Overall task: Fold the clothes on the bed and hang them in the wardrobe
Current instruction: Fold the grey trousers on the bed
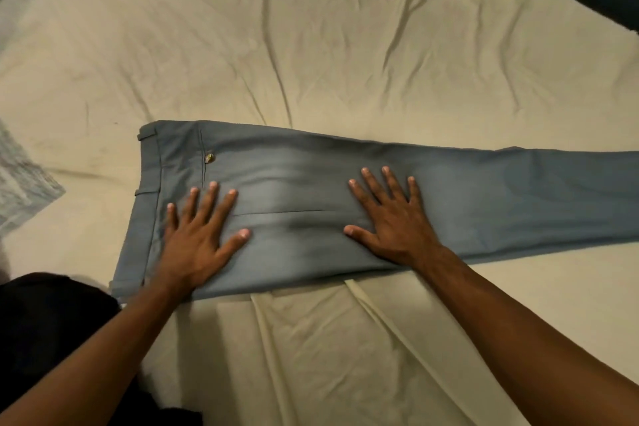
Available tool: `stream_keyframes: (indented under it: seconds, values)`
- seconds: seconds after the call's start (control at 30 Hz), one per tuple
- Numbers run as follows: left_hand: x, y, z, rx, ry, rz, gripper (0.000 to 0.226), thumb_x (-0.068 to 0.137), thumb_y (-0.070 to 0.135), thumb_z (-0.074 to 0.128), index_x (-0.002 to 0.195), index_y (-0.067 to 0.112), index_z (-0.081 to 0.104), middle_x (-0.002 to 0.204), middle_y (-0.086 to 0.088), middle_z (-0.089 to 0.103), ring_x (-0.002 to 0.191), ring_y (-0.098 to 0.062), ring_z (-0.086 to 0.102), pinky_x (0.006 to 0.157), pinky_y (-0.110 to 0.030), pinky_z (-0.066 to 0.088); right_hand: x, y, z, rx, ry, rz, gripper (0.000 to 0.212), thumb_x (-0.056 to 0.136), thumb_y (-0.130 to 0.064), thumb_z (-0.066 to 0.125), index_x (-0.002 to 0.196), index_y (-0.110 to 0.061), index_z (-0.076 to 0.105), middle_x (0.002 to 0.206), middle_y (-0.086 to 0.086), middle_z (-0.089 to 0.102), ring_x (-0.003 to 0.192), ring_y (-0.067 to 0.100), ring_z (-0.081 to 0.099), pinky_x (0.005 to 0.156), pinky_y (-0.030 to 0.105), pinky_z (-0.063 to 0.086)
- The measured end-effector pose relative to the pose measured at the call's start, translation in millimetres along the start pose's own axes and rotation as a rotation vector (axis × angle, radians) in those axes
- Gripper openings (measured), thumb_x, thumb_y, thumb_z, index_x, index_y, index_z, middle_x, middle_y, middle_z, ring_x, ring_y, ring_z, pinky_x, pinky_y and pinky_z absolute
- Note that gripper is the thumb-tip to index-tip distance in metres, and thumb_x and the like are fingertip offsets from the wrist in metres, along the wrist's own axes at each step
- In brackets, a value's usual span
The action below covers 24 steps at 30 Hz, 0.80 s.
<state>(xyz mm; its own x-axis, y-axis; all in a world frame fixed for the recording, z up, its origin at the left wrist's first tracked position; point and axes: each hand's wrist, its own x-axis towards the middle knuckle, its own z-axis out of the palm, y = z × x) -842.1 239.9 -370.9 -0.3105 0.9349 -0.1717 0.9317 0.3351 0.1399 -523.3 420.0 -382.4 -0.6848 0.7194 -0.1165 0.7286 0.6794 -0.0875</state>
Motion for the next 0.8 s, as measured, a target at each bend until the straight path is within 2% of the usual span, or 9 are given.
stream_keyframes:
  seconds: [0.13,0.2,0.27,0.33,0.47,0.53,0.63,0.7,0.8]
  values:
    - [3.3,-13.3,-6.4,0.026,-0.028,-0.067,0.079,0.083,0.085,0.000,0.154,0.051,-0.007,0.167,0.008,-0.008,0.154,-0.022,-0.006,0.122,-0.053,-0.006,-17.8,39.9,-3.9,0.003,-0.023,0.109,0.090,0.081,-0.085,-0.002,0.158,-0.037,-0.001,0.167,-0.008,-0.006,0.154,0.023,-0.007,0.118,0.056,-0.006]
    - [5.2,-0.9,-11.6,-0.016,-0.027,-0.119,0.082,0.083,0.086,0.001,0.156,0.048,-0.004,0.168,0.006,-0.008,0.154,-0.022,-0.008,0.122,-0.053,-0.009,-28.2,60.9,-6.5,-0.003,-0.052,0.157,0.094,0.077,-0.086,-0.011,0.158,-0.037,-0.007,0.167,-0.008,-0.011,0.153,0.022,-0.011,0.118,0.056,-0.006]
    - [8.8,29.0,-18.3,-0.046,0.020,-0.083,0.081,0.087,0.082,0.007,0.158,0.043,0.004,0.168,0.006,-0.004,0.154,-0.021,-0.007,0.120,-0.052,-0.011,-35.9,83.3,-11.0,-0.014,-0.077,0.194,0.098,0.072,-0.086,-0.018,0.157,-0.037,-0.011,0.166,-0.008,-0.015,0.153,0.023,-0.013,0.118,0.056,-0.007]
    - [14.9,77.9,-19.0,0.007,0.073,0.114,0.076,0.091,0.077,0.013,0.158,0.040,0.014,0.168,0.005,0.004,0.155,-0.021,-0.001,0.119,-0.050,-0.010,-42.8,105.2,-16.6,-0.018,-0.103,0.229,0.101,0.069,-0.086,-0.021,0.156,-0.037,-0.012,0.166,-0.007,-0.015,0.153,0.024,-0.013,0.119,0.056,-0.006]
    - [41.1,203.2,6.0,0.069,0.036,0.546,0.071,0.098,0.067,0.017,0.156,0.030,0.031,0.165,-0.004,0.022,0.152,-0.029,0.018,0.120,-0.059,0.009,-59.1,147.2,-24.9,0.020,-0.098,0.311,0.094,0.076,-0.083,-0.007,0.158,-0.036,-0.007,0.167,-0.007,-0.011,0.153,0.023,-0.012,0.120,0.057,-0.006]
    - [59.0,261.9,16.0,0.045,0.011,0.624,0.070,0.097,0.065,0.018,0.157,0.030,0.026,0.166,-0.003,0.018,0.153,-0.028,0.014,0.120,-0.056,0.002,-66.7,168.6,-27.9,0.014,-0.085,0.312,0.093,0.077,-0.082,-0.006,0.158,-0.036,-0.007,0.167,-0.007,-0.011,0.153,0.023,-0.011,0.120,0.056,-0.006]
    - [83.1,330.8,27.7,0.048,-0.032,0.684,0.072,0.096,0.067,0.013,0.159,0.034,0.005,0.168,0.001,0.000,0.154,-0.023,-0.005,0.121,-0.053,-0.011,-80.3,210.3,-28.4,0.027,-0.070,0.353,0.088,0.082,-0.081,-0.005,0.157,-0.036,-0.011,0.167,-0.007,-0.012,0.153,0.024,-0.010,0.120,0.056,-0.003]
    - [94.4,360.6,32.4,0.063,-0.068,0.714,0.074,0.096,0.070,0.015,0.159,0.035,-0.002,0.168,0.002,-0.006,0.153,-0.022,-0.012,0.121,-0.054,-0.012,-91.3,238.9,-25.7,0.043,-0.052,0.421,0.083,0.086,-0.079,-0.001,0.157,-0.037,-0.010,0.167,-0.008,-0.009,0.154,0.022,-0.008,0.121,0.055,-0.002]
    - [109.9,396.3,41.1,0.078,-0.099,0.708,0.079,0.090,0.076,0.012,0.158,0.038,-0.002,0.168,0.000,-0.008,0.153,-0.023,-0.013,0.121,-0.056,-0.009,-109.8,283.3,-19.5,0.042,-0.036,0.487,0.082,0.087,-0.078,-0.003,0.158,-0.037,-0.005,0.167,-0.010,-0.005,0.154,0.020,-0.006,0.122,0.054,-0.001]
